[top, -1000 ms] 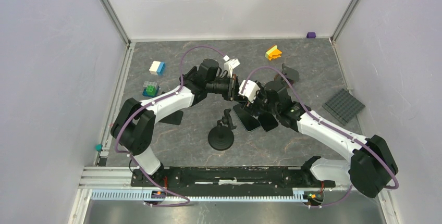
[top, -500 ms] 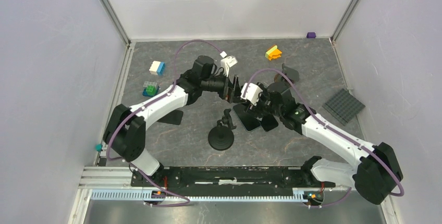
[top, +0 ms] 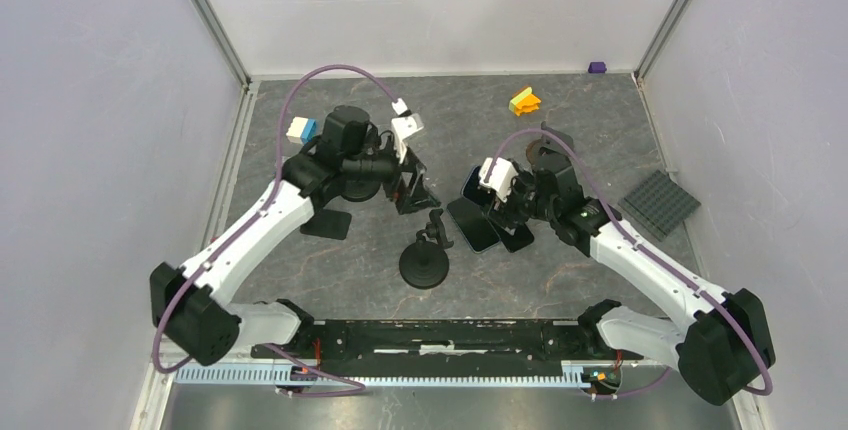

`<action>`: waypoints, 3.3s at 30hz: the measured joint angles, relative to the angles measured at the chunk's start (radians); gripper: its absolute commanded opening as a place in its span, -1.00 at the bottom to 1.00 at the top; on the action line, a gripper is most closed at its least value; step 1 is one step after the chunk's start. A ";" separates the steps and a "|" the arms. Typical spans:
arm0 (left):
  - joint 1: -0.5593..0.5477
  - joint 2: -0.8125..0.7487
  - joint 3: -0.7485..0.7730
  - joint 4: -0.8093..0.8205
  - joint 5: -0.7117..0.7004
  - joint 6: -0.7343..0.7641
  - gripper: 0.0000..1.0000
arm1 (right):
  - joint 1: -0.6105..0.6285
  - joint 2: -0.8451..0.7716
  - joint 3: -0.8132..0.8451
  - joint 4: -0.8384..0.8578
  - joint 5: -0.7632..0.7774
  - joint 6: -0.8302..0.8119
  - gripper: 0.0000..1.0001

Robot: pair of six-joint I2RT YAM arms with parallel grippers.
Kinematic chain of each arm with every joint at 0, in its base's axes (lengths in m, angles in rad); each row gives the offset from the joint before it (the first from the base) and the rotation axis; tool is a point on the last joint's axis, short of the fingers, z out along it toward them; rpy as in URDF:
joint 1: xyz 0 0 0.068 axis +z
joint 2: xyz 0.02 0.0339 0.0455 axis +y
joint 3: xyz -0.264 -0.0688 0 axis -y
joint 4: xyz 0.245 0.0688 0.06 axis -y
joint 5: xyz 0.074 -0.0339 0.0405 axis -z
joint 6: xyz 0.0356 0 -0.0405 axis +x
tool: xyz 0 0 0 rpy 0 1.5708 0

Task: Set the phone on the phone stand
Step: Pick up the phone at the center of the board, then install the phone on the phone stand.

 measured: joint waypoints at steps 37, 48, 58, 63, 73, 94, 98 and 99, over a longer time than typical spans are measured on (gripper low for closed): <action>-0.020 -0.201 -0.190 -0.339 0.142 0.677 0.78 | 0.000 0.134 0.091 -0.215 -0.690 -0.205 -1.00; -0.020 -0.242 -0.352 -0.069 0.137 0.598 0.63 | 0.000 0.209 0.128 -0.239 -0.752 -0.218 -1.00; -0.020 -0.269 -0.402 0.047 0.159 0.541 0.91 | 0.000 0.228 0.138 -0.274 -0.776 -0.236 -1.00; -0.021 -0.317 -0.367 0.048 0.165 0.538 0.92 | 0.000 0.228 0.164 -0.288 -0.776 -0.236 -0.99; -0.044 -0.151 -0.137 0.116 0.123 0.278 0.82 | 0.001 0.200 0.197 -0.248 -0.605 -0.142 -1.00; -0.035 0.199 0.085 0.251 -0.058 -0.576 0.09 | 0.001 0.154 0.275 -0.182 -0.242 -0.005 -1.00; -0.035 0.226 0.085 0.255 -0.047 -0.641 -0.17 | 0.001 0.156 0.283 -0.182 -0.225 0.010 -1.00; -0.035 0.228 0.085 0.259 -0.043 -0.656 -0.24 | 0.001 0.156 0.285 -0.182 -0.222 0.011 -1.00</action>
